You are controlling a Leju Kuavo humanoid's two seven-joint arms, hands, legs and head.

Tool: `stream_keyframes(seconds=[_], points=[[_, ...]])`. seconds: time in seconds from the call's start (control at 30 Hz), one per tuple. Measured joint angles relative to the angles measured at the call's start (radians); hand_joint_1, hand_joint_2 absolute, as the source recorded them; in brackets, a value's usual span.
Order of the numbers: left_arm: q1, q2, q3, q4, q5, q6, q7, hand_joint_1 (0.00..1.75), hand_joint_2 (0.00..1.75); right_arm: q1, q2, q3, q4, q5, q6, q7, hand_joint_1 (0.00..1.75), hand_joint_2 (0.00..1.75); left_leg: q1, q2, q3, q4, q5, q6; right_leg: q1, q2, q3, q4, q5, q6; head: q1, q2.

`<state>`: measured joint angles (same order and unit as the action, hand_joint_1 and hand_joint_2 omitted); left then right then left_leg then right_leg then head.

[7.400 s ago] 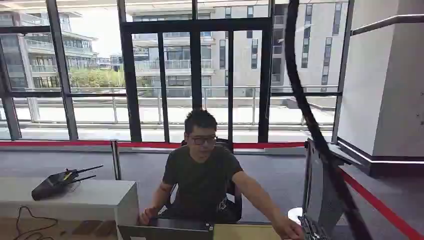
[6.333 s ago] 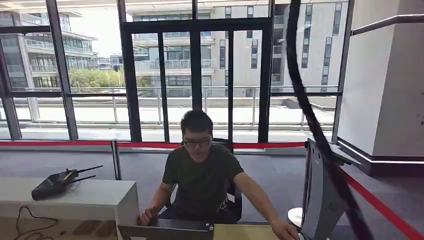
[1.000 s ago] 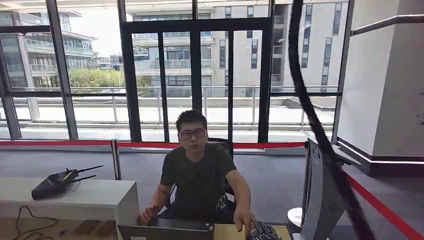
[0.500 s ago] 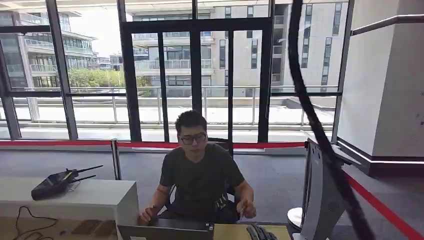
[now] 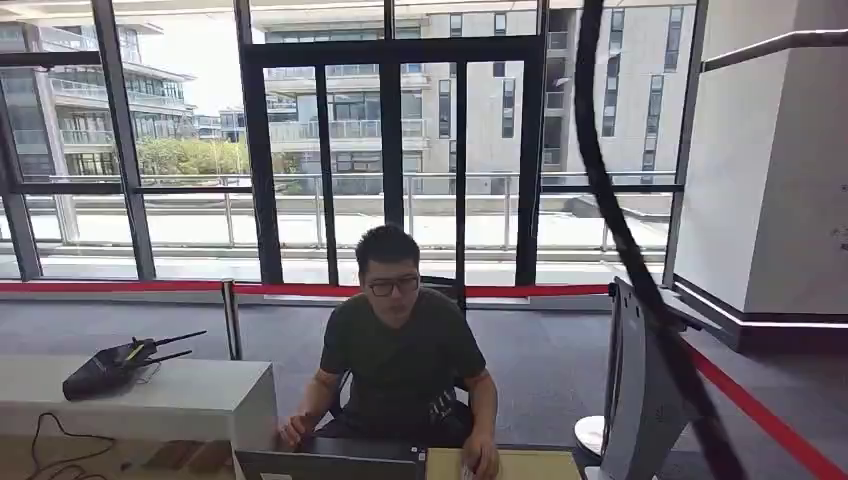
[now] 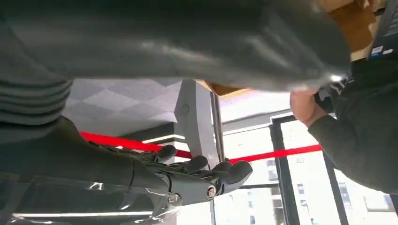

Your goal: Pass the card to the sensor for recognition and then transmit it.

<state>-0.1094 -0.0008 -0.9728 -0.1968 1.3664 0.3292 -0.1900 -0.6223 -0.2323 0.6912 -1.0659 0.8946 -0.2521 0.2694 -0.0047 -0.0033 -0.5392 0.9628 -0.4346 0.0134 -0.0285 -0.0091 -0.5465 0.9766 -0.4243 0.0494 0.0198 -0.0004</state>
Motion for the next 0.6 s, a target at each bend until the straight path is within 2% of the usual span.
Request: stream_keyframes(seconds=[0.3,0.6], points=[[0.000,0.001,0.000,0.000,-0.009,-0.010,-0.002,0.00,0.00,0.077,-0.062,-0.010,-0.098,0.042,0.010,0.045,0.00,1.75,0.000,0.000,0.000,0.000,0.000,0.000,0.000,0.000,0.000,0.000,0.000,0.000,0.000,0.000],[-0.001,0.001,0.000,0.000,-0.011,-0.008,-0.006,0.00,0.00,0.083,-0.069,-0.006,-0.096,0.104,0.005,0.042,0.00,1.75,0.000,0.000,0.000,0.000,0.000,0.000,0.000,0.000,0.000,0.000,0.000,0.000,0.000,0.000]])
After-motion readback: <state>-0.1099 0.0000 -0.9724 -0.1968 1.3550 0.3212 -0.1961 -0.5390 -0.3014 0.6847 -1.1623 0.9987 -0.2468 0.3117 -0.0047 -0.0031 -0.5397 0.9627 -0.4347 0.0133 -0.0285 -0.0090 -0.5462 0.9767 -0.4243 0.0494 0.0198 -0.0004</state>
